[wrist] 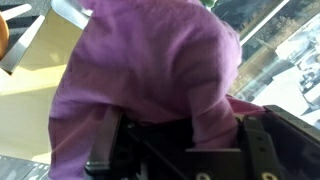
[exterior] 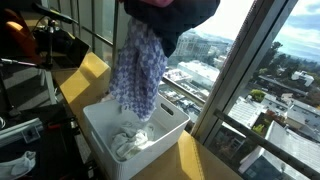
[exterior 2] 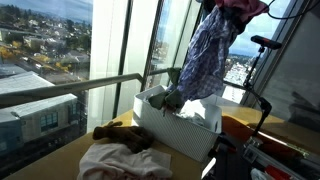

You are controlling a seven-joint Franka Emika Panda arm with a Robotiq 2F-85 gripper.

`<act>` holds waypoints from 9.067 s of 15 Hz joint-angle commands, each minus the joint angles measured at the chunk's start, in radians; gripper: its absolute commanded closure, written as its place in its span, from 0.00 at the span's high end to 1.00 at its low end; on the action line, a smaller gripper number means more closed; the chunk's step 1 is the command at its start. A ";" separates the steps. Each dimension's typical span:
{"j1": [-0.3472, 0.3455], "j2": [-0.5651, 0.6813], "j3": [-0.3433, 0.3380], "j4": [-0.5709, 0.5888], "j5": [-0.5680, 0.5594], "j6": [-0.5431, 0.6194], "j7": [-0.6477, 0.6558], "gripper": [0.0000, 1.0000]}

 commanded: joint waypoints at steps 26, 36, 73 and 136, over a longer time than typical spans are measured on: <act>0.002 0.114 0.043 -0.481 -0.051 0.470 0.035 0.01; 0.012 0.321 0.030 -0.428 -0.158 0.648 0.106 0.43; 0.580 1.005 0.076 0.000 -0.156 0.656 0.300 1.00; 0.199 0.394 0.062 -0.138 -0.213 0.358 0.212 1.00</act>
